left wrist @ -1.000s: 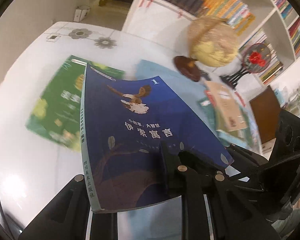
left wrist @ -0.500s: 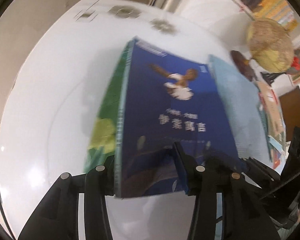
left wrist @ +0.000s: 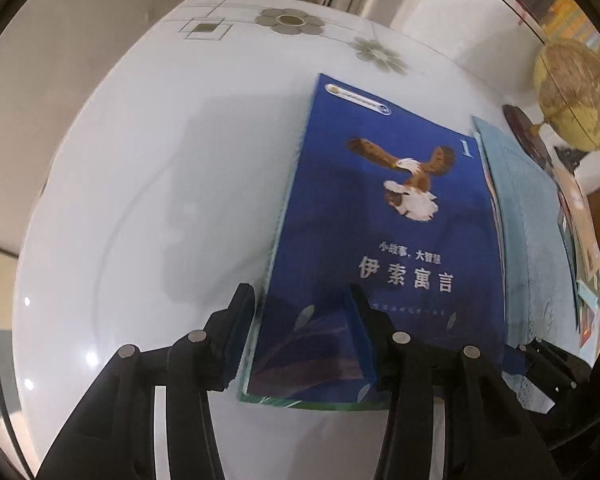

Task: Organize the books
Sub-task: 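Carry the blue book over and lower it onto the green book, then open the right tool and withdraw from the blue book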

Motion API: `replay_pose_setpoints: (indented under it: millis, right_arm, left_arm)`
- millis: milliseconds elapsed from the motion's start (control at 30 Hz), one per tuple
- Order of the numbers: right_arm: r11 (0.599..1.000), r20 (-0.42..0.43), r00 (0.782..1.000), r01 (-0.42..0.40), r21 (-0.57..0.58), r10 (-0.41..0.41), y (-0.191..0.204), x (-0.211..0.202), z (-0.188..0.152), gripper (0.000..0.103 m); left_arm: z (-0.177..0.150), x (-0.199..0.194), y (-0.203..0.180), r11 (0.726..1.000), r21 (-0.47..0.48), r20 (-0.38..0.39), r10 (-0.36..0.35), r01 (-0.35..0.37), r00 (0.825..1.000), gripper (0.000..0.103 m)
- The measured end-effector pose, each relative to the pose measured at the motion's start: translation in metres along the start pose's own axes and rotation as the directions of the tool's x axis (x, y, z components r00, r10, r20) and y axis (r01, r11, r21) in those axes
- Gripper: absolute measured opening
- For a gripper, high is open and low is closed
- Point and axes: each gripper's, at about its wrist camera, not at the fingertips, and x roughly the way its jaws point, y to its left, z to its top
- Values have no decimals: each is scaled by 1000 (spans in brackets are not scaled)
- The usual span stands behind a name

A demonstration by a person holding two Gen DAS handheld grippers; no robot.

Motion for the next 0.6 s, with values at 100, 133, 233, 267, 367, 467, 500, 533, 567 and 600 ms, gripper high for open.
replay_pose_setpoints:
  millis: [100,133,233,267,367,467,500,533,567,600]
  right_arm:
    - [1000,0,1000,15,5,-15,-6,-3,-1,36]
    - [1000,-1,1000,17,0,-17,-5,-1,2,37]
    - [999,-7,1000,19,-26,-19,-3,-2,-1,40]
    - [999,-9,1000,22,-34,-22,-3,-3,-2,40]
    - [999,-21,1000,15,-44,-16,-4,-8,-11,40]
    - [998,-19,999,38,-59,-40,-6,-15,-24,40]
    - [997,-14,999,46,-66,-47,-7,-16,-26,40]
    - [996,-12,999,48,-69,-49,-8,-16,-25,40]
    - [996,-13,999,51,-69,-52,-9,-16,-24,40]
    - [996,-15,998,56,-67,-57,-10,-16,-21,40]
  left_arm:
    - [-5,-1,-3,1000,10,-3,-5,5,1000,45]
    - [-7,-2,-5,1000,16,-1,-4,4,1000,45]
    - [-15,-3,-10,999,34,-1,-3,3,1000,45]
    - [-18,-4,-11,1000,31,-1,-4,4,1000,45]
    - [-28,-7,-15,1000,27,-1,-10,10,1000,45]
    - [-38,-8,-23,999,38,-8,-24,24,1000,45]
    - [-41,-9,-26,999,43,-8,-19,20,1000,45]
    - [-42,-9,-27,999,44,-4,-13,13,1000,45]
    - [-44,-9,-29,999,42,-1,-8,8,1000,45]
    - [-46,-9,-30,999,36,1,-7,7,1000,45]
